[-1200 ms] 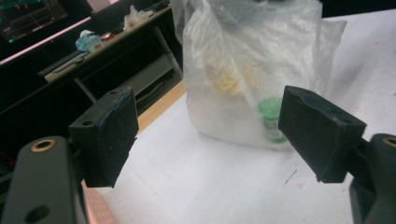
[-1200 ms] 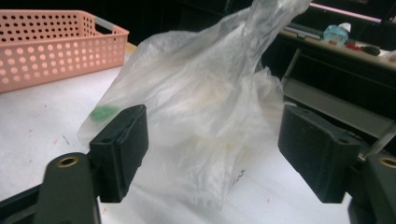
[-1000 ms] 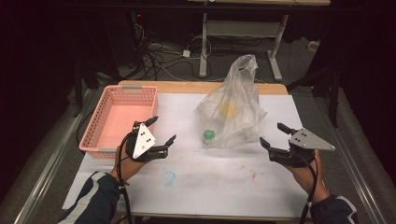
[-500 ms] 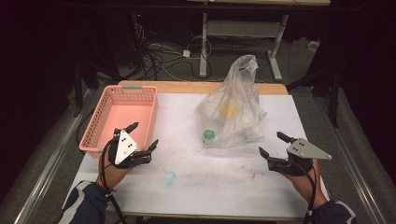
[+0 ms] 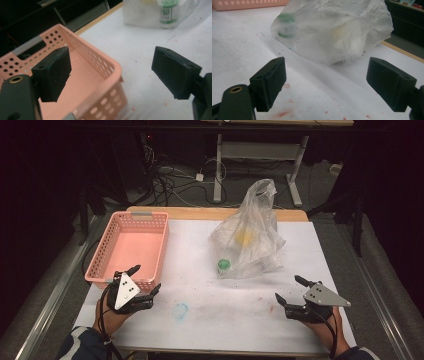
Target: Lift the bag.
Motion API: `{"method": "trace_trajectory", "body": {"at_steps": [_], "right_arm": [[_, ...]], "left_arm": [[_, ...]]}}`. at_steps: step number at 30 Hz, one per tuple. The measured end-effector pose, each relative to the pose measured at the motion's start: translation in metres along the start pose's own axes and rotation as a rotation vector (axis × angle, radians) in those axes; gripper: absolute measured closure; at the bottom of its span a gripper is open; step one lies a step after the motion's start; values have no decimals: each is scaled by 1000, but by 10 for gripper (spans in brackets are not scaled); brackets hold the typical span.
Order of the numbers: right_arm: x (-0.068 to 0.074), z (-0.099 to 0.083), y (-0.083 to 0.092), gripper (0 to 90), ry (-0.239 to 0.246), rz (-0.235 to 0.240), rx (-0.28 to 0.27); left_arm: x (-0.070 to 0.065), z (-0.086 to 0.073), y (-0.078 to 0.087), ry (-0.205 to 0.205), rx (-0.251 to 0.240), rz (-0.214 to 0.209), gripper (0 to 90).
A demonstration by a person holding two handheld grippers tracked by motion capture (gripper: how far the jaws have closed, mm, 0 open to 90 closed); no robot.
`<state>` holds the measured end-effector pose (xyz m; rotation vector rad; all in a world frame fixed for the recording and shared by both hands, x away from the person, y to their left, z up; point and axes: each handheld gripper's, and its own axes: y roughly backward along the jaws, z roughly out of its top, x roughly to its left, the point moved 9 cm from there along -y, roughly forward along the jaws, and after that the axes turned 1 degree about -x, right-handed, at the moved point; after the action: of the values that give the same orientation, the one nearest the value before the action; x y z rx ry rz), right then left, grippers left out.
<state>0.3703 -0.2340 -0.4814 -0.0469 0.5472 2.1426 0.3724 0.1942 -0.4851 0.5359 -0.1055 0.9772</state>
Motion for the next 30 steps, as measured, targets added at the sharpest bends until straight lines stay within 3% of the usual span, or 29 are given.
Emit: {"method": "trace_trajectory", "body": {"at_steps": [5,9,12,30], "right_arm": [[3,-8,2,169,9,1,18],[1,-8,2,168,-2,-4,8],[2,-8,2,161,17,-2,16],[8,-3,7,164,44,-8,-1]], "left_arm": [[-9,-9,3,-14,34,-22,160],[-8,-10,1,-10,41,-22,160],[-9,-12,0,-18,60,-22,160],[-10,-8,3,-23,45,-29,160]]}}
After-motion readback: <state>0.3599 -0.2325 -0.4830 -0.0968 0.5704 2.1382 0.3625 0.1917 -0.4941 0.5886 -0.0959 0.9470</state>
